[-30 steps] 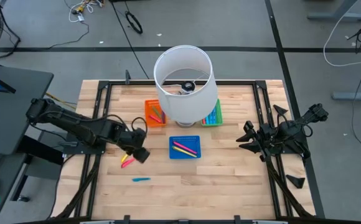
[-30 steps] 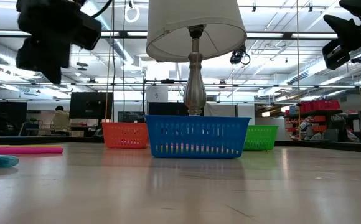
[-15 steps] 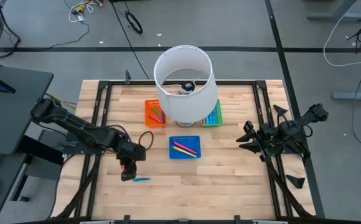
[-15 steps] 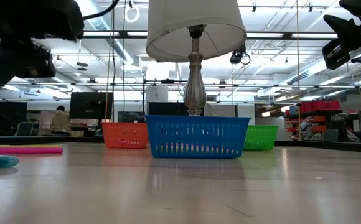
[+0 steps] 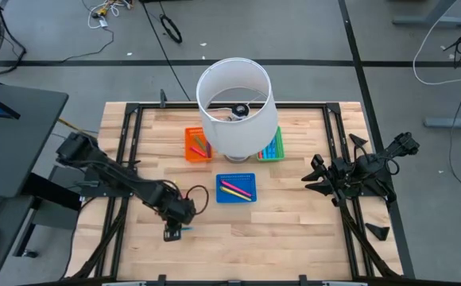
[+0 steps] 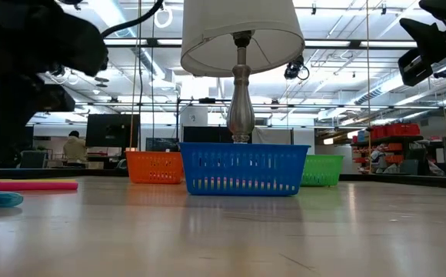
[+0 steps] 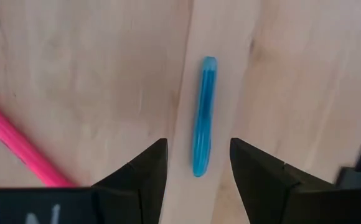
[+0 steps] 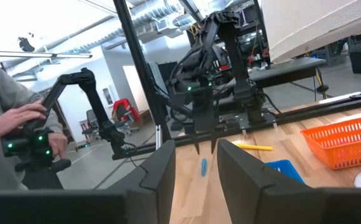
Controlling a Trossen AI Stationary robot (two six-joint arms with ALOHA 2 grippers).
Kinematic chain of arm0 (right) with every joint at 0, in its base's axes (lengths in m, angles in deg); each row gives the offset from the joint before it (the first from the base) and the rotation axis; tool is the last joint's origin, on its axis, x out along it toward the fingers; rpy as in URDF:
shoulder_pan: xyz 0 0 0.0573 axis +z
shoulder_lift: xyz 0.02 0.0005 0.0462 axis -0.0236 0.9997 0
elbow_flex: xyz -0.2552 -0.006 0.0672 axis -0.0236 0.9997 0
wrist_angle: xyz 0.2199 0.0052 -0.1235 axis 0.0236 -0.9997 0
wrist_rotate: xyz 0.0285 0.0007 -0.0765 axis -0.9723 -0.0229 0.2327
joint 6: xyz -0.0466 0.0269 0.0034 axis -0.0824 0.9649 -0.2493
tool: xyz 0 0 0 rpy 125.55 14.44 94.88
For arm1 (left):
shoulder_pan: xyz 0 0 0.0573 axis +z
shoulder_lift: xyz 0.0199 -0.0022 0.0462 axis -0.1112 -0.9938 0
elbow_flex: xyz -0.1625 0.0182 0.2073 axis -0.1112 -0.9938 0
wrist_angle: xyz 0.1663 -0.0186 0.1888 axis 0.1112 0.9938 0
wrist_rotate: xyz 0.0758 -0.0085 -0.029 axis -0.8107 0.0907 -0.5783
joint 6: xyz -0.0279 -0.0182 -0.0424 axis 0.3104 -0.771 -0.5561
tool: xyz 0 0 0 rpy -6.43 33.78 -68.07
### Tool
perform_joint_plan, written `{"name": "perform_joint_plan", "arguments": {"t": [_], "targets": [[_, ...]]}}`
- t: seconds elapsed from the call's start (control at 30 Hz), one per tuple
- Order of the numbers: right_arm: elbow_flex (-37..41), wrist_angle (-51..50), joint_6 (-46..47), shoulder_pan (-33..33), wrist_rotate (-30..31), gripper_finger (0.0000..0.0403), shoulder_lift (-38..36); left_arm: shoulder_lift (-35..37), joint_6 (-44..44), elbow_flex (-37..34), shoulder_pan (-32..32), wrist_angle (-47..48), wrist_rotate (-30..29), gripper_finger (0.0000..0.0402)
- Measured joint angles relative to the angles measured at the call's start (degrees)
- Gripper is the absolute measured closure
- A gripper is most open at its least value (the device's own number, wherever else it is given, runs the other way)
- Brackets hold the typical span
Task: Pick & Place Markers
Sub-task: Put the blue small highlighter pen into the orange bin
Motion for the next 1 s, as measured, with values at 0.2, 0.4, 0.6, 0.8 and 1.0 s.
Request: {"name": "perform_joint_plan", "arguments": {"t": [0.2, 0.4, 0.6, 0.8, 1.0], "targets": [[0.0, 0.0, 0.0, 0.0, 0.0, 0.0284, 0.0, -5.5, 0.0, 2.5, -1.5, 0.0, -2.1, 0.0223], [0.0, 0.0, 0.0, 0.0, 0.0, 0.0284, 0.0, -9.5, -0.1, 4.1, -2.3, -0.1, -3.7, 0.0223], [0.0, 0.0, 0.0, 0.0, 0.0, 0.0284, 0.0, -12.4, -0.1, 4.6, -3.3, -0.1, -4.4, 0.0223], [0.0, 0.0, 0.0, 0.0, 0.0, 0.0284, 0.0, -13.4, 0.2, 4.7, -5.3, 0.0, -8.1, 0.0224], [0.0, 0.0, 0.0, 0.0, 0.0, 0.0284, 0.0, -13.5, 0.0, 4.6, -5.7, 0.0, -10.0, 0.0262]]}}
